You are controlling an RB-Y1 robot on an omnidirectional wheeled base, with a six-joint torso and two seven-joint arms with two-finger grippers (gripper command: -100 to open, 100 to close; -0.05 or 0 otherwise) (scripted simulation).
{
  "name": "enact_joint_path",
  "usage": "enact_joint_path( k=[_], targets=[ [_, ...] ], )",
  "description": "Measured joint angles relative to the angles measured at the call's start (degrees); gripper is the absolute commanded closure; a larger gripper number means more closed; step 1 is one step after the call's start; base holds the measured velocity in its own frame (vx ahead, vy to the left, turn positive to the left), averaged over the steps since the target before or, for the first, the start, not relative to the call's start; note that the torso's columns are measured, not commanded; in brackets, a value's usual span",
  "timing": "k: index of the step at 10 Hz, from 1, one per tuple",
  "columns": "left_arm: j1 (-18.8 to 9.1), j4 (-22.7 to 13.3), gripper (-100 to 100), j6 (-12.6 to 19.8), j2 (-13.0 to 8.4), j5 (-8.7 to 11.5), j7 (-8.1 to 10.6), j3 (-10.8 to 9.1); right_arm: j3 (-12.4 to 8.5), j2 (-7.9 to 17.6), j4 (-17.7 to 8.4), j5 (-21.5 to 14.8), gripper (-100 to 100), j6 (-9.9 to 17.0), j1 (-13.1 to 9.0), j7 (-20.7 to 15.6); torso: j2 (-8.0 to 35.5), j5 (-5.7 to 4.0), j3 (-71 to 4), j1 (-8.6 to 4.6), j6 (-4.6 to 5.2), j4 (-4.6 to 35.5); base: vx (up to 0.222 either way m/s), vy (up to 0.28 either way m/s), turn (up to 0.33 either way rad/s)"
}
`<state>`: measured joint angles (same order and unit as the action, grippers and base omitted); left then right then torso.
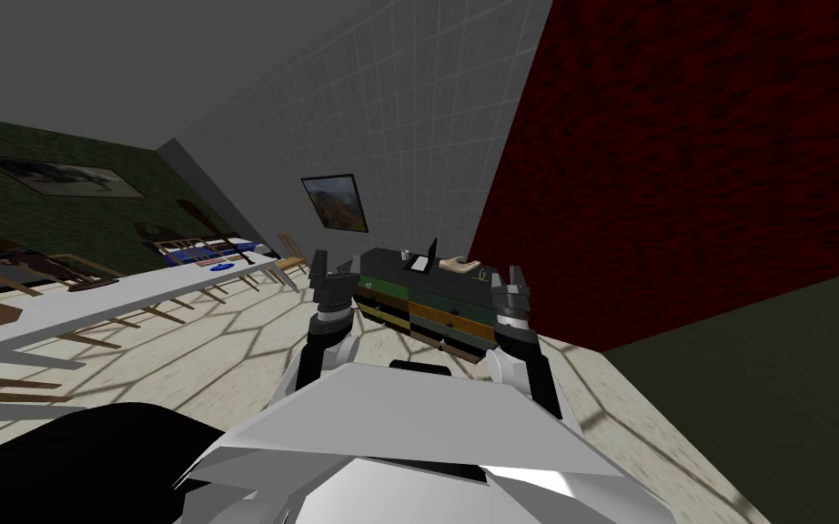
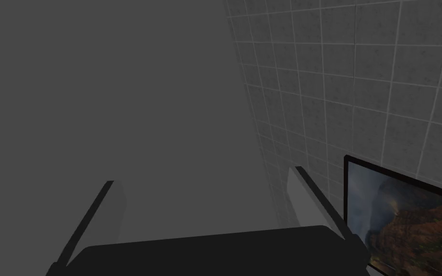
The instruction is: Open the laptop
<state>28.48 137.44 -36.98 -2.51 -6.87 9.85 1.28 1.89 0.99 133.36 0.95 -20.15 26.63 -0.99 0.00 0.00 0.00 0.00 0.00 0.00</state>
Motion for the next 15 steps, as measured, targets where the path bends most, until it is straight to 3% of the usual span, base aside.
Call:
enact_joint_path(
  k=[2,9,10,12,15],
  targets=[
    [0.00,0.00,0,0.00,0.00,0.00,0.00,0.00,0.00,0.00,0.00,0.00,0,0.00,0.00,0.00,5.97,0.00,-12.00,0.00,0.00,6.00,0.000,0.000,0.000],
    [0.00,0.02,0,0.00,0.00,0.00,0.00,0.00,0.00,0.00,0.02,0.00,0,-0.01,0.00,0.00,35.39,0.00,-70.73,0.00,0.00,35.37,0.000,0.000,0.000],
    [0.00,0.02,0,0.00,0.00,0.00,0.00,0.00,0.00,0.00,0.02,0.00,-100,-0.01,0.00,0.00,39.62,0.00,-79.19,0.00,0.00,39.60,0.003,0.020,0.003],
    [0.00,-0.01,0,0.00,0.00,0.00,0.00,0.00,-0.43,1.96,-0.63,-0.74,-100,0.56,0.37,-0.43,42.10,0.03,-84.24,0.12,0.00,42.06,-0.006,0.058,0.000],
    [0.00,-0.01,0,0.00,0.01,0.00,0.00,0.01,-2.09,6.17,-1.83,-2.75,-100,2.35,2.18,-1.50,42.26,0.02,-84.58,0.07,-0.01,42.27,-0.001,0.097,-0.006]
  ],
)
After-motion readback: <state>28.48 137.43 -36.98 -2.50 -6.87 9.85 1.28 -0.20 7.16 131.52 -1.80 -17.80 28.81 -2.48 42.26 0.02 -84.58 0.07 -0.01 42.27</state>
